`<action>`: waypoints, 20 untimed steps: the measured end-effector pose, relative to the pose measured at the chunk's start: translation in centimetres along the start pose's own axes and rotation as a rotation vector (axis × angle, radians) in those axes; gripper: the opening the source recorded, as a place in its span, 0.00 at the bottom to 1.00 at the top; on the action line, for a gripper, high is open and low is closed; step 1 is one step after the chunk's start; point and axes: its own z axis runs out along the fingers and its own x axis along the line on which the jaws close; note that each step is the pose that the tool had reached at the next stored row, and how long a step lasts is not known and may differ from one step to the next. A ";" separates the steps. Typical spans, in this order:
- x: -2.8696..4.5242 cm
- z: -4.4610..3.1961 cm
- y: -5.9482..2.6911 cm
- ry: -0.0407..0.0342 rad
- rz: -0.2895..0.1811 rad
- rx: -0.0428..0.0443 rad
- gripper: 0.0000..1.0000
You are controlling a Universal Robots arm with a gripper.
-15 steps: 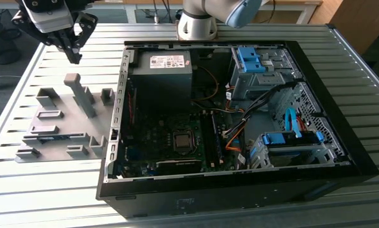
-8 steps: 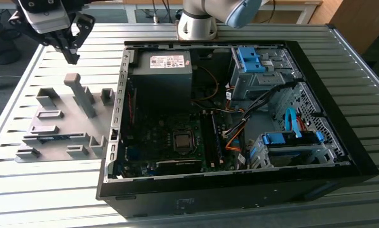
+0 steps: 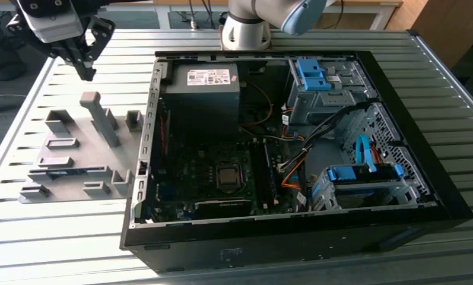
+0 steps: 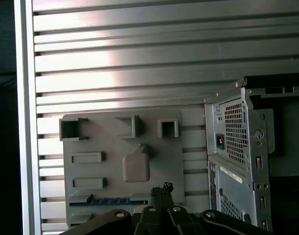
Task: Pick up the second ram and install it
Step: 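Reach for the second ram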
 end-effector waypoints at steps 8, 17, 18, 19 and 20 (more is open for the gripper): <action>0.49 0.11 -0.04 0.0031 0.000 0.0002 0.11; 1.02 0.22 -0.09 0.0066 0.000 0.0006 0.11; 1.08 0.23 -0.09 0.0070 0.000 0.0006 0.11; 1.14 0.25 -0.10 0.0074 0.000 0.0006 0.11; 1.20 0.26 -0.10 0.0078 0.000 0.0006 0.11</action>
